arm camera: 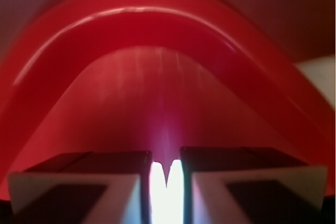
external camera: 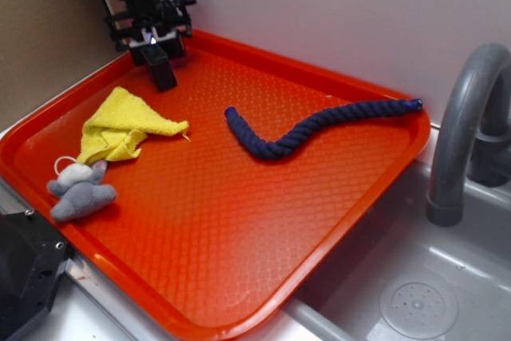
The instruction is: Grab the black box.
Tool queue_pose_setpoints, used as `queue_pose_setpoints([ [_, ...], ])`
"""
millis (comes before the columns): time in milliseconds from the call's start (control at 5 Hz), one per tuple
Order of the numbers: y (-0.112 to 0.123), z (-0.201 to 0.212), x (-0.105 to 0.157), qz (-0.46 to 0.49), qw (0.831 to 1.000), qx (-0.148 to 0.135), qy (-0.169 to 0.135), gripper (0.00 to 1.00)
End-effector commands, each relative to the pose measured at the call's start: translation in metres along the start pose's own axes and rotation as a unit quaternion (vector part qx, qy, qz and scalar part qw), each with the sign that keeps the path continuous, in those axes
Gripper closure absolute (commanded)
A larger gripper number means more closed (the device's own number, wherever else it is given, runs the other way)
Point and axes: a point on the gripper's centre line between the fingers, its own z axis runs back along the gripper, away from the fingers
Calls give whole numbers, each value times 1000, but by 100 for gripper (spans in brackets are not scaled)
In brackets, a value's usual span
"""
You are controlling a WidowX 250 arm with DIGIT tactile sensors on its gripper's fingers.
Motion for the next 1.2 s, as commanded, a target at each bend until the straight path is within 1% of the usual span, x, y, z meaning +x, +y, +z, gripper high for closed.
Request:
queue_pose_setpoints([
  [0,24,123,-62,-56,990,-62,-114,0],
  [200,24,120,-72,-6,993,-54,-102,0],
  [400,14,95,-62,20,994,-40,-96,0],
  [600,1,63,-46,31,996,-23,-74,0],
  [800,-7,25,-43,30,999,-19,-39,0],
  [1000,-16,-24,-40,11,1000,29,-3,0],
])
